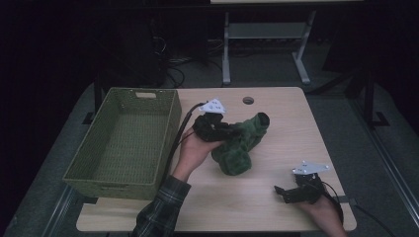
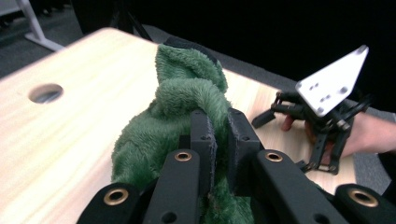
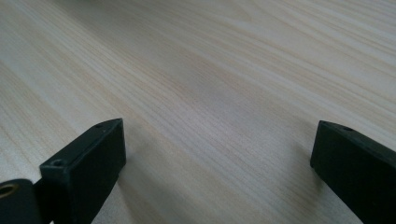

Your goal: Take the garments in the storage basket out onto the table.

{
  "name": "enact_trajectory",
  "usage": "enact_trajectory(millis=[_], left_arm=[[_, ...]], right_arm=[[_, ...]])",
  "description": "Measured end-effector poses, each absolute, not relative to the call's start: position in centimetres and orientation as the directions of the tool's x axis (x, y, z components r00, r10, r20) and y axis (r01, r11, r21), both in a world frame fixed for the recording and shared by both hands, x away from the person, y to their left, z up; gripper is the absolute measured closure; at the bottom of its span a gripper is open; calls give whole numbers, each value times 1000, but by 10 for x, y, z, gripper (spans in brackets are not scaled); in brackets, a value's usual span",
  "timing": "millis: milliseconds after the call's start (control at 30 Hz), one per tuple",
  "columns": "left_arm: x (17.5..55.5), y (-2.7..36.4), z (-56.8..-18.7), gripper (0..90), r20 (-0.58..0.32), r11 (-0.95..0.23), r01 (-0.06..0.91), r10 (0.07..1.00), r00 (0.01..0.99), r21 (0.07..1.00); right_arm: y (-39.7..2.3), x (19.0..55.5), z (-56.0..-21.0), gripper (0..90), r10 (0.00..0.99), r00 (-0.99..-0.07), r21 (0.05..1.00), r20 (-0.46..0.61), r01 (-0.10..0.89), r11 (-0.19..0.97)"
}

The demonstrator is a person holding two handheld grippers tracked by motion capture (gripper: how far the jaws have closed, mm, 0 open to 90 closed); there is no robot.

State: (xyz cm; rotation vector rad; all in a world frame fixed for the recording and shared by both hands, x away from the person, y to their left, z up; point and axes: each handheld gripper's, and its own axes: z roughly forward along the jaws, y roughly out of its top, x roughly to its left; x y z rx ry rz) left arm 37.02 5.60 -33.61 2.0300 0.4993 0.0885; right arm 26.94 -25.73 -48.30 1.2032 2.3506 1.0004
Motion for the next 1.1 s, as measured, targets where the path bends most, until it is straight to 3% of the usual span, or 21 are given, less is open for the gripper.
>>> enact_trajectory(millis=[500, 1100], left_arm=[[368, 33, -396, 824, -212, -476, 375, 361, 908, 796], [380, 11, -444, 803, -221, -546, 408, 376, 900, 732]], right_arm=[[-257, 269, -483, 30, 803, -595, 706, 36, 584, 401], [-257, 269, -483, 30, 802, -596, 707, 35, 583, 402]])
